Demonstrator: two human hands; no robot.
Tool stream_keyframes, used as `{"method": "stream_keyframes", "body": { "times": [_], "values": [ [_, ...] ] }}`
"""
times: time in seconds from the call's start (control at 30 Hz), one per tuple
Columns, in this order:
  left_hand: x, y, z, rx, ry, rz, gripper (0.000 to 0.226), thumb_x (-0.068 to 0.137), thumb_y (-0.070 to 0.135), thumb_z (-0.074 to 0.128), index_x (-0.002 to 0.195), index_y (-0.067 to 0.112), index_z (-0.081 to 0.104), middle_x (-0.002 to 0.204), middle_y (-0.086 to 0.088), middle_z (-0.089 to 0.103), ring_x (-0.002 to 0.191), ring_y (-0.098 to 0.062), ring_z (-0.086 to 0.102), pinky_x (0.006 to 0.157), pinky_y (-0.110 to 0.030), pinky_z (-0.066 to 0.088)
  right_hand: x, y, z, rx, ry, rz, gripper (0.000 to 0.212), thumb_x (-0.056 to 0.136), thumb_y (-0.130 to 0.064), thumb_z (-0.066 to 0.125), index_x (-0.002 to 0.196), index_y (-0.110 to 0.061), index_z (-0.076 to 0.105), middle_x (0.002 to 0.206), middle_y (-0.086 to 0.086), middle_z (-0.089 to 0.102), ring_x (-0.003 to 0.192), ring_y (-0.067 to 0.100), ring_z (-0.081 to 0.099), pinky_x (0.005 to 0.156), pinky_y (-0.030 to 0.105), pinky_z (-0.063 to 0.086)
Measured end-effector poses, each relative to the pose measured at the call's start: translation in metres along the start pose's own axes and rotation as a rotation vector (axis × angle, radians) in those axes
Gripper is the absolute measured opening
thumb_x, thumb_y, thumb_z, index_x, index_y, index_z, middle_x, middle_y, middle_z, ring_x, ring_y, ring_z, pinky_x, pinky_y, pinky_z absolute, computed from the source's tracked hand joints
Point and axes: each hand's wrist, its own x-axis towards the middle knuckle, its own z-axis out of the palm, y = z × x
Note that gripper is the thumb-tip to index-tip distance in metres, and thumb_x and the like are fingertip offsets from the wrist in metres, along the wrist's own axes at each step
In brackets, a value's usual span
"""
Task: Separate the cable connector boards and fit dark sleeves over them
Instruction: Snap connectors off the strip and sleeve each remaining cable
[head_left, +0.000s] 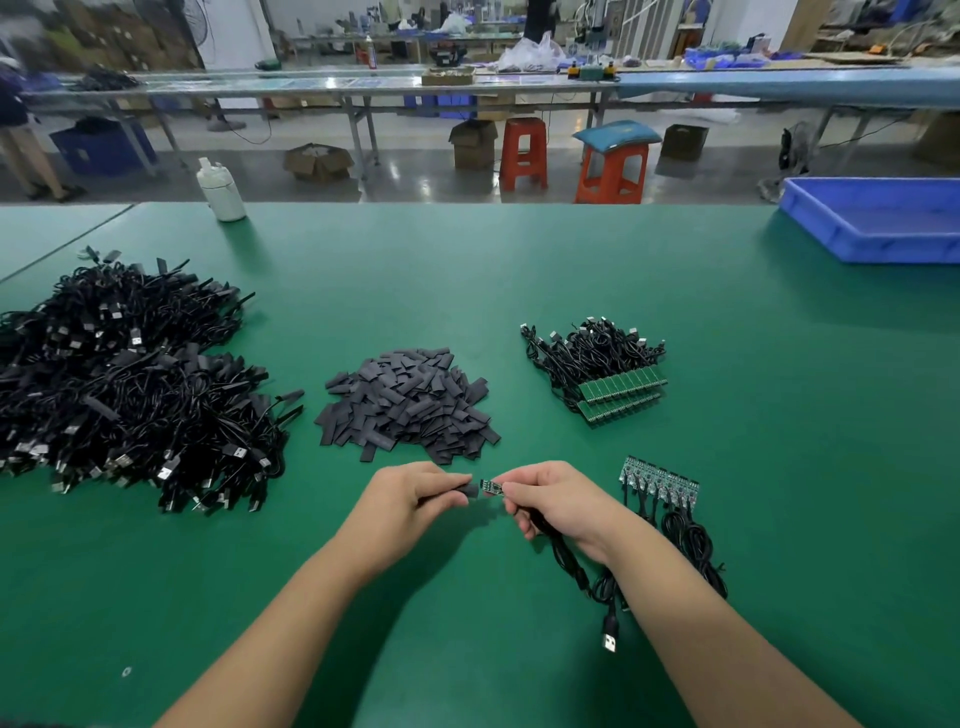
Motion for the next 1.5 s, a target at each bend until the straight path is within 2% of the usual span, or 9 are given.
{"method": "stream_keyframes", "body": {
  "times": [0.27,0.47,0.63,1.0,1.13,1.23,1.37,1.43,1.5],
  "values": [
    [-0.001,0.009,0.001,-0.063,0.046,-0.043,0.02,0.085,0.022,0.075,0.105,0.024,0.077,0.085,0.025,0.068,0.083,0.006,0.062,0.076,-0.004,0.04,-0.002,0.0,0.0,-0.057,-0.004,-0.047,0.021,0.099,-0.005,0.054,0.118,-0.005,0.065,0.068,0.001,0.061,0.054,0.01,0.05,0.054,0.024,0.046],
    [0.0,0.01,-0.004,0.066,-0.018,0.028,0.026,0.089,0.029,0.07,0.113,0.018,0.074,0.091,0.005,0.069,0.08,-0.007,0.061,0.076,-0.014,0.045,-0.001,0.002,-0.001,-0.143,-0.026,-0.055,0.02,0.1,-0.007,0.054,0.115,-0.006,0.067,0.069,0.0,0.063,0.057,0.01,0.053,0.059,0.025,0.05],
    [0.002,0.009,-0.004,0.075,0.025,0.012,0.027,0.089,0.029,0.071,0.113,0.018,0.074,0.089,0.005,0.071,0.079,-0.006,0.061,0.073,-0.002,0.035,0.001,0.002,0.0,-0.176,-0.043,-0.071,0.018,0.1,-0.008,0.054,0.11,-0.01,0.069,0.071,0.001,0.063,0.057,0.01,0.055,0.06,0.025,0.05],
    [0.003,0.011,0.005,0.142,-0.081,0.2,0.023,0.091,0.027,0.068,0.112,0.019,0.073,0.089,0.001,0.07,0.08,-0.015,0.064,0.077,-0.026,0.049,0.005,0.013,0.004,-0.103,-0.063,-0.059,0.018,0.1,-0.005,0.053,0.114,0.0,0.064,0.072,0.003,0.065,0.057,0.012,0.057,0.059,0.025,0.05],
    [0.002,0.012,0.012,0.133,-0.108,0.15,0.02,0.092,0.027,0.066,0.109,0.02,0.073,0.088,-0.002,0.071,0.08,-0.016,0.063,0.077,-0.031,0.049,0.003,0.014,0.007,-0.114,-0.089,-0.093,0.031,0.1,-0.004,0.052,0.132,-0.006,0.051,0.072,0.003,0.065,0.059,0.015,0.059,0.06,0.027,0.051],
    [0.002,0.012,0.013,0.096,-0.142,0.124,0.014,0.089,0.026,0.069,0.101,0.022,0.074,0.085,0.003,0.071,0.077,-0.009,0.062,0.076,-0.024,0.048,-0.001,0.014,0.005,-0.119,-0.117,-0.125,0.047,0.101,-0.005,0.051,0.145,-0.012,0.036,0.075,0.005,0.066,0.066,0.018,0.06,0.065,0.028,0.051],
    [0.006,0.012,0.008,-0.027,-0.195,-0.085,0.009,0.09,0.028,0.066,0.087,0.027,0.075,0.071,0.015,0.069,0.064,-0.001,0.058,0.064,-0.017,0.046,0.0,0.011,0.01,-0.311,-0.044,-0.181,0.029,0.1,-0.011,0.054,0.129,-0.014,0.054,0.086,0.007,0.069,0.073,0.015,0.065,0.076,0.033,0.058],
    [0.007,0.009,0.006,-0.085,-0.195,-0.212,0.025,0.094,0.032,0.061,0.072,0.026,0.07,0.051,0.008,0.058,0.044,-0.004,0.048,0.05,-0.021,0.041,0.003,0.011,0.011,-0.509,0.044,-0.233,0.021,0.098,-0.017,0.059,0.118,-0.016,0.064,0.09,0.002,0.072,0.077,0.015,0.068,0.082,0.036,0.058],
    [0.008,0.008,0.005,-0.145,-0.185,-0.278,0.034,0.097,0.034,0.056,0.066,0.024,0.066,0.045,0.002,0.054,0.04,-0.011,0.046,0.046,-0.021,0.039,0.003,0.011,0.012,-0.589,0.078,-0.237,0.016,0.099,-0.018,0.056,0.108,-0.018,0.068,0.087,-0.003,0.073,0.077,0.013,0.07,0.081,0.037,0.059]
  ]
}}
